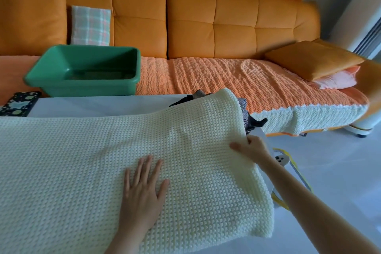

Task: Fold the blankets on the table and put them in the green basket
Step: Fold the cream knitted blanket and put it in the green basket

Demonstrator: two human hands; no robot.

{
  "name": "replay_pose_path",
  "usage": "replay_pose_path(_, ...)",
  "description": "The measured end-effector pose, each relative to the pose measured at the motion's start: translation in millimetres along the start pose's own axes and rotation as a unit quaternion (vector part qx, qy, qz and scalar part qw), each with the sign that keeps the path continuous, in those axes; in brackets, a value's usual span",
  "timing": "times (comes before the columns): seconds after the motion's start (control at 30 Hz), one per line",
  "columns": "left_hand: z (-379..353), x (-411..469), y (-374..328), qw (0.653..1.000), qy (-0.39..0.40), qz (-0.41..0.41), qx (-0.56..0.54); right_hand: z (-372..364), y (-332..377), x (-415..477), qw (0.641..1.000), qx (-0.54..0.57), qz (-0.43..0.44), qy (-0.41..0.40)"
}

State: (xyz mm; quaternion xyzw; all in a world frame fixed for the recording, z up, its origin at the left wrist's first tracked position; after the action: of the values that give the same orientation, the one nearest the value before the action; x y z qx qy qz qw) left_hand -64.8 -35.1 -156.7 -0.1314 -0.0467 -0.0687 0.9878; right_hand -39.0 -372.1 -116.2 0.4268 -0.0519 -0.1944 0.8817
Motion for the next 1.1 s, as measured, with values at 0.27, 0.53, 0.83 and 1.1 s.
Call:
replay_pose_path(0.27,-1.1,0.9,1.2,1.0,-0.003,-0.001,-0.002,15.1,-5.7,-37.4,0.997,-0.068,0.036,0.007)
replay_pose_path(0.53,-0.6,2.7,0.0,1.0,0.0,-0.004,0.0,32.3,-40.1,-94.0,0.997,-0.067,0.001,-0.027)
replay_pose_path(0.83,10.1,9.5,-10.2,0.991,0.087,0.036,-0.096,23.6,-18.8,-135.4,0.979,0.191,-0.062,0.024)
replay_pose_path(1.1,55.8,-4.0,-30.7,0.717,0.146,0.221,-0.644,-55.4,111.3,-131.2,0.982,0.148,0.083,0.086)
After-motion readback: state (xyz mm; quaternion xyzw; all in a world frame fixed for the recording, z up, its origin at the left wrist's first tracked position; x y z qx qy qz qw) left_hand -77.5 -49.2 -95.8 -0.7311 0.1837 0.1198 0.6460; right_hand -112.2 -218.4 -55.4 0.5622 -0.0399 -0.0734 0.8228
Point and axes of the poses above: each hand's wrist, its own x-axis towards the middle knuckle, its own z-axis out of the back of the hand, y = z × x, the point moved 7 cm from there along x, towards the middle knuckle, and after that the axes turned 7 degrees about z, right-handed, at the moved point
